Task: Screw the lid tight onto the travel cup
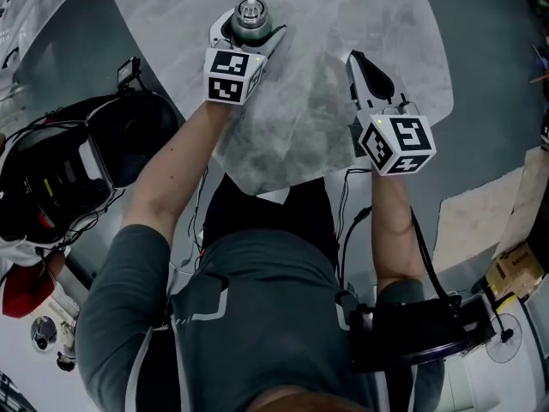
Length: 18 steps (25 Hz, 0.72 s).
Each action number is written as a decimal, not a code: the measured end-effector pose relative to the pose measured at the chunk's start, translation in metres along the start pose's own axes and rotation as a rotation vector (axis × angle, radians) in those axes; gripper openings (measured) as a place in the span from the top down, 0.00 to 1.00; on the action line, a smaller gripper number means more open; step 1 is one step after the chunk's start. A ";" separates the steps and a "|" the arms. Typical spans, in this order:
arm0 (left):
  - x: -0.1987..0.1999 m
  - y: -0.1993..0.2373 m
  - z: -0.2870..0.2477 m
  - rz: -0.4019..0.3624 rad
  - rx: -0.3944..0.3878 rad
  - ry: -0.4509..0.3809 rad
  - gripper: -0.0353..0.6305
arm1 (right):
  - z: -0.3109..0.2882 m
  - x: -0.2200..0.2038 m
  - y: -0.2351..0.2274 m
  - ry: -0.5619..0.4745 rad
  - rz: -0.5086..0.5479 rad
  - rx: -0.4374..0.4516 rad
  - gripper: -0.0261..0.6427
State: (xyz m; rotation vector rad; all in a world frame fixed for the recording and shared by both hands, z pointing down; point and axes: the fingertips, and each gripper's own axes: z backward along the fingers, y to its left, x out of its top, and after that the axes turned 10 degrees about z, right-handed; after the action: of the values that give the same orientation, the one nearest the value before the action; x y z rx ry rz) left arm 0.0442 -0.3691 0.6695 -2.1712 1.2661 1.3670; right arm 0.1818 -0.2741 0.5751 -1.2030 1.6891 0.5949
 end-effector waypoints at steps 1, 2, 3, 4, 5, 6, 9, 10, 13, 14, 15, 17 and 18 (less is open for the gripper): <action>-0.001 -0.001 0.000 -0.001 0.000 0.005 0.35 | 0.000 0.001 -0.001 0.001 -0.001 0.002 0.91; -0.004 -0.002 0.000 0.003 0.002 0.010 0.35 | 0.000 0.001 -0.003 0.001 -0.001 0.005 0.91; -0.006 -0.001 0.001 0.011 0.006 0.016 0.35 | 0.000 0.002 -0.003 0.002 0.001 0.008 0.91; -0.009 0.000 0.002 0.015 0.011 0.022 0.35 | -0.001 0.003 -0.004 0.002 0.004 0.011 0.91; -0.012 0.001 0.003 0.010 0.018 0.029 0.35 | -0.001 0.005 -0.004 0.001 0.007 0.015 0.91; -0.014 0.001 0.003 -0.002 0.024 0.039 0.35 | -0.002 0.006 -0.005 -0.001 0.008 0.019 0.91; -0.019 -0.002 0.001 -0.029 0.013 0.068 0.35 | -0.004 0.011 -0.006 -0.006 0.014 0.029 0.91; -0.022 -0.002 -0.001 -0.026 0.007 0.077 0.35 | -0.004 0.013 -0.006 -0.008 0.016 0.030 0.91; -0.024 0.002 -0.006 -0.021 0.008 0.083 0.35 | -0.007 0.017 -0.009 -0.014 0.024 0.033 0.91; -0.024 0.003 -0.007 -0.021 0.011 0.083 0.34 | -0.007 0.018 -0.010 -0.015 0.026 0.032 0.91; -0.024 0.004 -0.009 -0.021 0.013 0.084 0.34 | -0.007 0.019 -0.011 -0.017 0.026 0.031 0.91; -0.024 0.005 -0.010 -0.015 0.014 0.088 0.34 | -0.006 0.021 -0.016 -0.023 0.022 0.026 0.91; -0.023 0.005 -0.010 -0.008 0.012 0.089 0.34 | -0.005 0.022 -0.018 -0.027 0.019 0.022 0.91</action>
State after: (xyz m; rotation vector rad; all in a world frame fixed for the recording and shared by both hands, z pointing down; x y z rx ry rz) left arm 0.0422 -0.3660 0.6947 -2.2492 1.2920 1.2701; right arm 0.1942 -0.2954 0.5596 -1.1597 1.6817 0.6008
